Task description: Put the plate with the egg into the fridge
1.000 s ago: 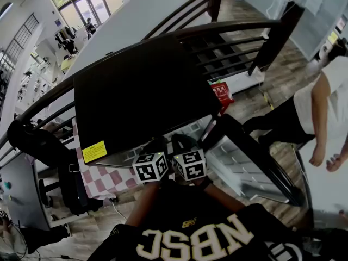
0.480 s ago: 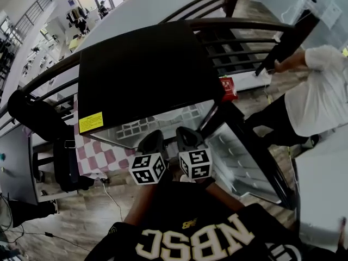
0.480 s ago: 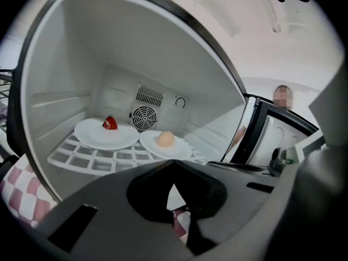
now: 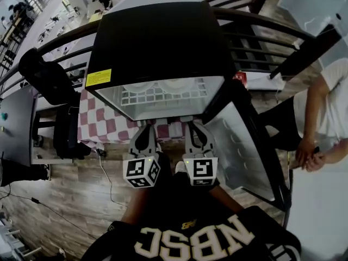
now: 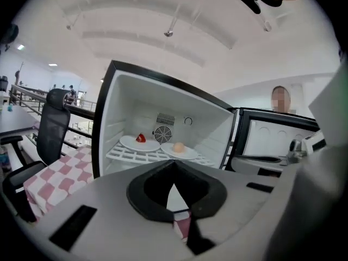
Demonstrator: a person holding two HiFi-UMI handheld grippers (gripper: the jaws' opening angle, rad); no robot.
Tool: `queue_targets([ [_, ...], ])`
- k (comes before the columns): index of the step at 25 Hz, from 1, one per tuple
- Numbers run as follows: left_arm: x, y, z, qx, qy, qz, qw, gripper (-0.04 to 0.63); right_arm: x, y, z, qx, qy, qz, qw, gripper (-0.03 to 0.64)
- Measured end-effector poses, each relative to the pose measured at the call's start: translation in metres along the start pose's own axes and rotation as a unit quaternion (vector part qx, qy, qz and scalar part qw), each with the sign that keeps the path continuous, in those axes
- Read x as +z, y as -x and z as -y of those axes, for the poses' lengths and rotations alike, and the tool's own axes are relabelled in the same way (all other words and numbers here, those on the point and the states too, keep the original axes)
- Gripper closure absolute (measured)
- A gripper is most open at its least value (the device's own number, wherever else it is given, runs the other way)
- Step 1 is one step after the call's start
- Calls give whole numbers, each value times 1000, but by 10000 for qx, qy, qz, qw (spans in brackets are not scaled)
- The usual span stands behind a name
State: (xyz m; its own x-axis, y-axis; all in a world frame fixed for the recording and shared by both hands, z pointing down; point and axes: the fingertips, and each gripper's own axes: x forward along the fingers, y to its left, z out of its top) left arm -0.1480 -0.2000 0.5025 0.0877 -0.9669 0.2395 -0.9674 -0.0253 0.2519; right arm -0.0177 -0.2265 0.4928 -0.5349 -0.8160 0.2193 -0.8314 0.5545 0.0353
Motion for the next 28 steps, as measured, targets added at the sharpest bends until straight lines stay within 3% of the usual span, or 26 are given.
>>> queue_targets([
  [6, 22, 19, 4, 71, -129, 319, 9994, 574, 17, 6, -16, 296, -276, 155, 9991, 581],
  [18, 52, 26, 9, -462, -231, 446, 9977, 574, 43, 7, -29, -26, -283, 346, 9990, 586],
  [28, 71, 40, -21, -500, -126, 616, 9968, 574, 60, 0, -55, -188, -271, 517, 9981, 586],
])
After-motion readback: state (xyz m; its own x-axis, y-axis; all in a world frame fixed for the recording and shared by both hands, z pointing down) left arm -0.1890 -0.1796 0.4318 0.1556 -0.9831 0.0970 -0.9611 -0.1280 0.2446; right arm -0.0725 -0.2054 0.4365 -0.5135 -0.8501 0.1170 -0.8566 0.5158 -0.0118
